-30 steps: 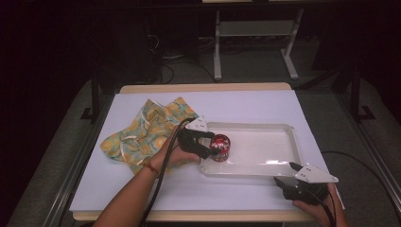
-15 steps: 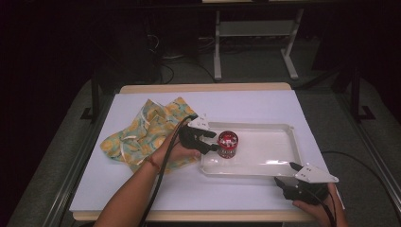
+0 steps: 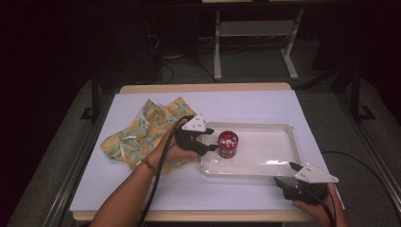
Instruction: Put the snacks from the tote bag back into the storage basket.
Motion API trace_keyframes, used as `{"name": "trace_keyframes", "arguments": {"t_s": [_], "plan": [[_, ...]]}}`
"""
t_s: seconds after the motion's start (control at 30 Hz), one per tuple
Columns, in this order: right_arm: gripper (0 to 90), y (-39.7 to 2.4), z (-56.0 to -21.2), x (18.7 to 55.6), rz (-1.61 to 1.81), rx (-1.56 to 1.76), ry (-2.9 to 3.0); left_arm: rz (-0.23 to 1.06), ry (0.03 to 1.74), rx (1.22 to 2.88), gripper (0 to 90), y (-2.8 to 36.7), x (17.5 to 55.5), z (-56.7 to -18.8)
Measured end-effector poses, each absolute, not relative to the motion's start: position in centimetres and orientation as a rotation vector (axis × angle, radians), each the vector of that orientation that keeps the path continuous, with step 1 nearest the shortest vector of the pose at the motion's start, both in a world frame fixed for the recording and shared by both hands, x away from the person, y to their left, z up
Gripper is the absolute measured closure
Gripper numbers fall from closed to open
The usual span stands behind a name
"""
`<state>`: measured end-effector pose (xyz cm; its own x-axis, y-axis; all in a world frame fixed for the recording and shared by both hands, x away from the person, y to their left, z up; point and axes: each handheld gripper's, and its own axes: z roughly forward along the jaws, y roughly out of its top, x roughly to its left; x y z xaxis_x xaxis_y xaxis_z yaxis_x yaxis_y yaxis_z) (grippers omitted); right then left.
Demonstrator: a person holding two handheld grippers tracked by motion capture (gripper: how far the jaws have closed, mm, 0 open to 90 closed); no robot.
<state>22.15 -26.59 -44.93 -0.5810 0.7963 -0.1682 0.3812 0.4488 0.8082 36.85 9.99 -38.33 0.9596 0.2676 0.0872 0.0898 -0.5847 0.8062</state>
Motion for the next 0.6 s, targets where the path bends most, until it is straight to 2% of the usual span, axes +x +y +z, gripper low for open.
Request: {"name": "trace_keyframes", "arguments": {"t_s": [0.33, 0.6], "plan": [[24.8, -26.5, -44.8, 22.1, 1.017, 0.976, 2.158, 0.384, 0.265, 2.176, 28.1, 11.4, 36.0, -37.2], [24.9, -26.5, -44.8, 22.1, 1.018, 0.978, 2.160, 0.434, 0.256, 2.196, 26.9, 12.4, 35.7, -36.8]]}}
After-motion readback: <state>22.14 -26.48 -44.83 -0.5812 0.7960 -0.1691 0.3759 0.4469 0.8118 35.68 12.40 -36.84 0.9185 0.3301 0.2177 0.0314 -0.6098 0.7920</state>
